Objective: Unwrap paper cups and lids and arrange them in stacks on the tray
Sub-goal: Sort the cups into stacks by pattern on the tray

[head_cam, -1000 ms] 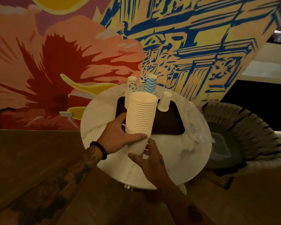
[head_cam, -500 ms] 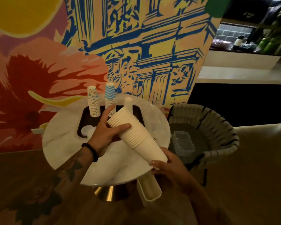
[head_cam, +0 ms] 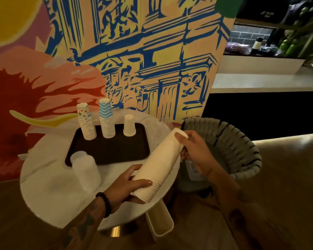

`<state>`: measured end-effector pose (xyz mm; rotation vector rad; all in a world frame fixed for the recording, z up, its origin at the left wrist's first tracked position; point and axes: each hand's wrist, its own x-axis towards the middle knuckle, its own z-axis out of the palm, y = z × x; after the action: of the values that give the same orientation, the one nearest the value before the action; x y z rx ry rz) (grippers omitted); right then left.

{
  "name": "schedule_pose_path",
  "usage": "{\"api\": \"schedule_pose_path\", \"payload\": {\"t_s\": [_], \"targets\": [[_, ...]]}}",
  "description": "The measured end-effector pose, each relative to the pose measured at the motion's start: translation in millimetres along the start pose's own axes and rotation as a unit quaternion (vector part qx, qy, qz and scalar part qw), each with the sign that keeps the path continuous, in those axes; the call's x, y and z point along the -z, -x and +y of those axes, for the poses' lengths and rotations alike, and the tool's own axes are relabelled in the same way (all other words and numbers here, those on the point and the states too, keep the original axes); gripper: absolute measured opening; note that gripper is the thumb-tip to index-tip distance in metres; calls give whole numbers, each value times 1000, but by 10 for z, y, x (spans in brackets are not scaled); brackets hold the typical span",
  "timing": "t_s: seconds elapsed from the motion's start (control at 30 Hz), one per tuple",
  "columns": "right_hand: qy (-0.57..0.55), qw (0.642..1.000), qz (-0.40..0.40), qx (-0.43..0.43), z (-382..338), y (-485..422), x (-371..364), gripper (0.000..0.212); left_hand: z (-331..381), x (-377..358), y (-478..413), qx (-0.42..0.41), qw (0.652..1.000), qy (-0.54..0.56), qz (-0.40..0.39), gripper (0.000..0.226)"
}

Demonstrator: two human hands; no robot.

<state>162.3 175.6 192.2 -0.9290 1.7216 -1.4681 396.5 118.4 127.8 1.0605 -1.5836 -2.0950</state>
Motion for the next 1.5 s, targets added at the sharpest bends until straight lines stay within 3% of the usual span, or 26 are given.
{"api": "schedule_pose_path", "payload": {"t_s": [0.2, 0.27, 0.33, 0.53, 0.7, 0.87, 1.1, 1.33, 1.5], "targets": [[77, 996, -30, 11, -78, -778, -202, 31, 208, -54, -662, 15, 1000, 6, -20, 84], [89, 995, -38, 14, -115, -1036, -256, 32, 323, -61, -865, 17, 999, 32, -10, 70], [97, 994, -46, 11, -119, -1276, -299, 33, 425, -8, -1060, 28, 998, 48, 9, 54], [120, 991, -50, 4, -22, -1865, -554, 41, 580, 339, -1546, 25, 995, 68, 72, 61], [121, 990, -78, 8, -30, -2280, -889, 27, 611, 626, -1713, 24, 989, 95, 114, 62], [80, 990, -115, 27, -175, -2669, -1216, 25, 697, 842, -1805, 45, 972, 135, 186, 37], [45, 990, -75, 114, -394, -3418, -1355, 38, 555, 950, -1802, 48, 939, 191, 283, 65], [202, 931, -222, 207, -87, -3858, -1531, 49, 463, 881, -1866, 61, 897, 223, 377, 99], [257, 900, -293, 195, 228, -4060, -1694, 48, 422, 736, -1914, 34, 862, 241, 445, 86]]}}
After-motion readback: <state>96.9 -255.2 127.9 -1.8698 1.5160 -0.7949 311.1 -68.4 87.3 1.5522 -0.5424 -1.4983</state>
